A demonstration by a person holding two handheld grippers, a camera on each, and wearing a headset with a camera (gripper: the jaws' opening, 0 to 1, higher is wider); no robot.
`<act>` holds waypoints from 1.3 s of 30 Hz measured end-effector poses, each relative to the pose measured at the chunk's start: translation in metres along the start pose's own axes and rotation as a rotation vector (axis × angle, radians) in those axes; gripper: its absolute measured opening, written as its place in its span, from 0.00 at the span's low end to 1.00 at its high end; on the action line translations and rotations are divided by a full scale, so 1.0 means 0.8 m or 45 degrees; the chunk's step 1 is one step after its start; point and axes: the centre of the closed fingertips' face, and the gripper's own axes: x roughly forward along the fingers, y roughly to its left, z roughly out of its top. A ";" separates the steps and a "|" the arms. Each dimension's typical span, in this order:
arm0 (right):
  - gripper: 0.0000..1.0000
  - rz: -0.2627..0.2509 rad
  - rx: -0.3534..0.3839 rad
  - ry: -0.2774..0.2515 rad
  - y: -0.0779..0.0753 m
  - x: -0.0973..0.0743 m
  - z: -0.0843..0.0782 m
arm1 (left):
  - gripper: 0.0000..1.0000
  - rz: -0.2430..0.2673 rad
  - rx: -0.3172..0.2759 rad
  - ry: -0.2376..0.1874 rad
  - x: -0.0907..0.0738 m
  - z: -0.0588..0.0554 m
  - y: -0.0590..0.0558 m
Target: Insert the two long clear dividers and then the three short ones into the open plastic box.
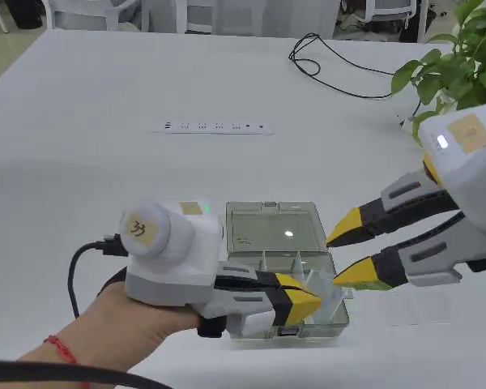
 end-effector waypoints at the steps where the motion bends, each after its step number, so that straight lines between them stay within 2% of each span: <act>1: 0.18 0.035 0.007 -0.010 0.003 -0.001 0.002 | 0.00 -0.005 0.042 0.001 -0.001 0.000 -0.002; 3: 0.18 0.105 0.035 -0.013 0.004 -0.002 -0.003 | 0.00 -0.017 0.107 -0.010 -0.003 0.001 -0.004; 4: 0.17 0.108 0.036 -0.013 0.005 -0.002 -0.002 | 0.00 -0.027 0.135 -0.020 -0.005 0.002 -0.008; 5: 0.16 0.120 0.044 -0.011 0.007 -0.002 -0.001 | 0.00 -0.029 0.124 -0.017 -0.006 0.002 -0.009; 7: 0.15 0.162 0.058 -0.011 0.010 -0.001 -0.002 | 0.00 -0.048 0.150 -0.033 -0.009 0.005 -0.013; 10: 0.14 0.220 0.068 -0.017 0.018 0.002 0.002 | 0.00 -0.067 0.200 -0.028 -0.010 0.007 -0.019; 16: 0.09 0.287 0.061 0.001 0.031 0.008 0.005 | 0.00 -0.097 0.227 -0.049 -0.013 0.013 -0.026; 23: 0.07 0.332 0.060 0.015 0.040 0.012 0.004 | 0.00 -0.107 0.233 -0.063 -0.016 0.016 -0.028; 28: 0.04 0.341 0.057 0.017 0.041 0.014 0.003 | 0.00 -0.113 0.237 -0.070 -0.016 0.017 -0.029; 39: 0.03 0.344 0.050 0.023 0.041 0.018 0.001 | 0.00 -0.106 0.238 -0.058 -0.016 0.014 -0.029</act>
